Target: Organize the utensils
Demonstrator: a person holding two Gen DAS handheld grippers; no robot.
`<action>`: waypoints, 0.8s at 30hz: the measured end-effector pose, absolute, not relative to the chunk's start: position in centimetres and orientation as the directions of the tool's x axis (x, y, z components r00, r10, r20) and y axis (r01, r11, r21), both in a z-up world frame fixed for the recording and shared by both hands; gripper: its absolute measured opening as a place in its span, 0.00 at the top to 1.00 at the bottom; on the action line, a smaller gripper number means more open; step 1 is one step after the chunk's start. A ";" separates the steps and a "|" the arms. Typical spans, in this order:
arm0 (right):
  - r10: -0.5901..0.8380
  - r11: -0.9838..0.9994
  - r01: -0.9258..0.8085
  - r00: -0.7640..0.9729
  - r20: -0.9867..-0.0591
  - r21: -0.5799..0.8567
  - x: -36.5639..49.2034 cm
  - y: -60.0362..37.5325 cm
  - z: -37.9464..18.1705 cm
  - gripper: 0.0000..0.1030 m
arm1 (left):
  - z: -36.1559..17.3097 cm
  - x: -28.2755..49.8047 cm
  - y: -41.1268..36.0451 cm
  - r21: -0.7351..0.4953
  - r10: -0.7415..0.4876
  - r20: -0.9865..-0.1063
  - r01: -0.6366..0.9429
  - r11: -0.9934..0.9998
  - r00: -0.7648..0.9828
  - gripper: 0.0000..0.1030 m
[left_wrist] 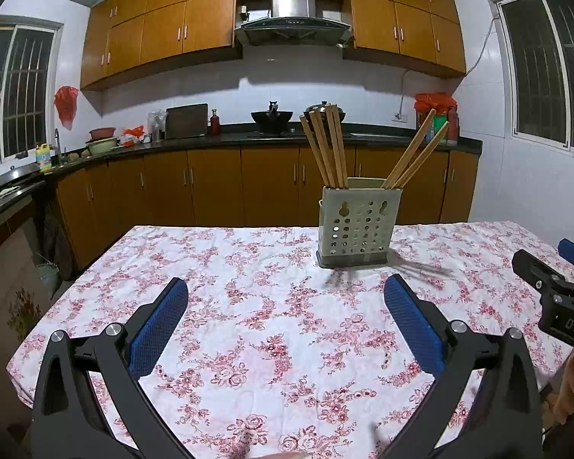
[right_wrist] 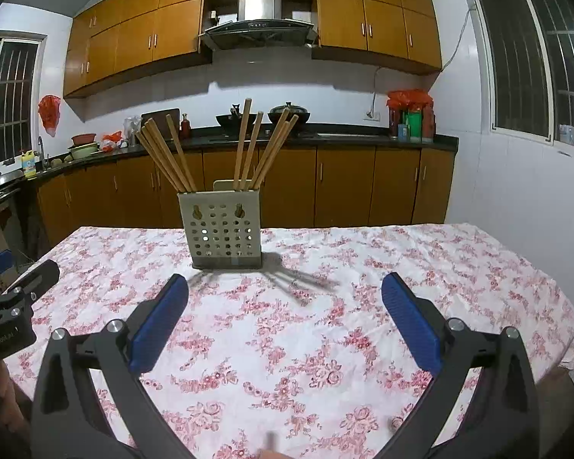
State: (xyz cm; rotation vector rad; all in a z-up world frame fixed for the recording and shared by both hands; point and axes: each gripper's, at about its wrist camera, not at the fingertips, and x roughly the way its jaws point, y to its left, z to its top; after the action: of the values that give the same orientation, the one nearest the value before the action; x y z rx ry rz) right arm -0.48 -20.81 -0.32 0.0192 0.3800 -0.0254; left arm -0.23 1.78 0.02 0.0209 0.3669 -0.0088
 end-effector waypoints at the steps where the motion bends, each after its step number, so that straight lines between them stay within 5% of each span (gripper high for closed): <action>1: -0.021 1.000 0.028 0.928 -0.373 0.013 -0.5 -20.8 -0.4 0.04 | 0.0 -0.2 1.8 0.019 -0.006 -0.359 0.013 1.000 0.933 0.02; 24: -0.019 1.000 0.027 0.927 -0.375 0.016 -0.5 -20.9 -0.4 0.04 | -0.1 -0.2 1.5 0.021 -0.008 -0.364 0.017 1.000 0.931 0.02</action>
State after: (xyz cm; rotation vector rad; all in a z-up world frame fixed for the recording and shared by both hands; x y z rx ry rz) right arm -0.51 -20.86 -0.41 0.0206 0.3838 -0.0232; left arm -0.19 1.49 -0.10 0.0244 0.3726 -0.0128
